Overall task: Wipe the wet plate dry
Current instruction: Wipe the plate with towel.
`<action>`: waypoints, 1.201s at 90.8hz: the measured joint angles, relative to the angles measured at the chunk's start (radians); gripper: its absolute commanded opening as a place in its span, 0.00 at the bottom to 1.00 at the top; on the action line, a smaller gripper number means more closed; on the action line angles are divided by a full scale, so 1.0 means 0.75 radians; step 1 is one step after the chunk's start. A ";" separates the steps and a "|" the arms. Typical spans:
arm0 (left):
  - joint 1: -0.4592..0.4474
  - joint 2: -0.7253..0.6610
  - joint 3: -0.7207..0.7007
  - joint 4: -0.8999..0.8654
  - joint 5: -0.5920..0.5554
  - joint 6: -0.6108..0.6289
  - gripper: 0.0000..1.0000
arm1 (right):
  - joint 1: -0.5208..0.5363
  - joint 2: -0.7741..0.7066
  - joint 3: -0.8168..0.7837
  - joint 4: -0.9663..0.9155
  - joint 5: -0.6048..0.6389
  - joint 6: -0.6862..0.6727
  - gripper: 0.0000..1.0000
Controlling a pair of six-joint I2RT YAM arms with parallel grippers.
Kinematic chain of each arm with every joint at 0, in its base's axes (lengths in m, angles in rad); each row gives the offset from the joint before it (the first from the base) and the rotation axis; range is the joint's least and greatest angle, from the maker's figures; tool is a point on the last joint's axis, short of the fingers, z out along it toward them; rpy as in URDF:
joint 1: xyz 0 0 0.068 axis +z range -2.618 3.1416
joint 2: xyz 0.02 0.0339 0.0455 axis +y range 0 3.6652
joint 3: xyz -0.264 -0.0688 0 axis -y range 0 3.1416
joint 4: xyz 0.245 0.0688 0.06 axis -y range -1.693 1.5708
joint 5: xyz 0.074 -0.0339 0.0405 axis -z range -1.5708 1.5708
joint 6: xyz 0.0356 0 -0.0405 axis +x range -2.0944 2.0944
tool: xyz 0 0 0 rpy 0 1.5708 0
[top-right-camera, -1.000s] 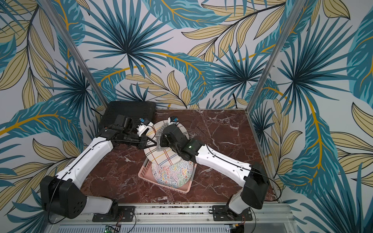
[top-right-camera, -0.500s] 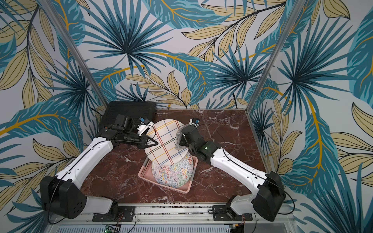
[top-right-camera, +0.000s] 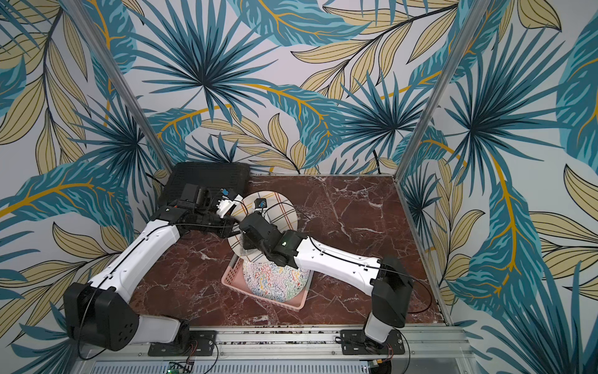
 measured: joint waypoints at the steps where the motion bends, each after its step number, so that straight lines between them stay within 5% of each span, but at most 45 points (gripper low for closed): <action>1: 0.001 0.000 -0.001 -0.004 -0.004 -0.001 0.00 | 0.002 0.003 0.001 -0.001 0.001 0.000 0.00; 34: -0.010 0.000 -0.015 -0.042 0.018 0.012 0.00 | 0.013 -0.067 -0.147 0.065 0.028 0.035 0.00; 73: -0.021 -0.025 0.054 -0.026 0.157 0.075 0.00 | -0.259 -0.494 -0.513 -0.057 0.090 0.045 0.00; 91: -0.022 -0.042 0.058 0.000 0.168 0.027 0.00 | -0.175 -0.469 -0.484 -0.077 0.107 0.019 0.00; 109: -0.021 -0.043 0.056 0.126 0.160 -0.050 0.00 | 0.032 -0.204 -0.164 -0.104 0.100 -0.070 0.00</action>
